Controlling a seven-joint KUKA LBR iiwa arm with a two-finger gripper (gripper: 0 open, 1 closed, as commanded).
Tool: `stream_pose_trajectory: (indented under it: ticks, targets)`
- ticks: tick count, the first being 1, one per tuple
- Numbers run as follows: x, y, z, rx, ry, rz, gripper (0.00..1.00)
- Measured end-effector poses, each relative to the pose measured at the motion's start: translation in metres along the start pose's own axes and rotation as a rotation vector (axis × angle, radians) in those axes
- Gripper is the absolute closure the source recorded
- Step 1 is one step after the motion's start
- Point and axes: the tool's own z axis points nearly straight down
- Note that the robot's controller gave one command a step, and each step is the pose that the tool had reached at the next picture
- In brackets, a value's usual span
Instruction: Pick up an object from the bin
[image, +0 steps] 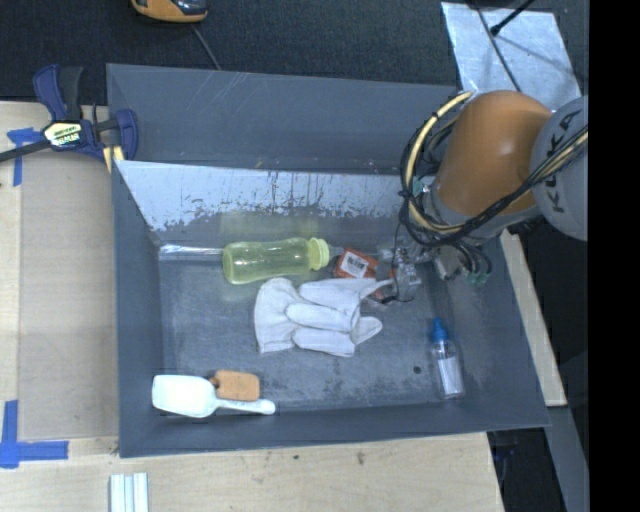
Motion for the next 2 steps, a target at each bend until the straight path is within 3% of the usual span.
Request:
stream_pose_trajectory:
  ticks: [1,2]
  targets:
    - [0.012,0.001,-0.019,0.007,-0.022,-0.048,1.0]
    - [0.002,-0.003,-0.038,0.0,-0.001,-0.071,1.0]
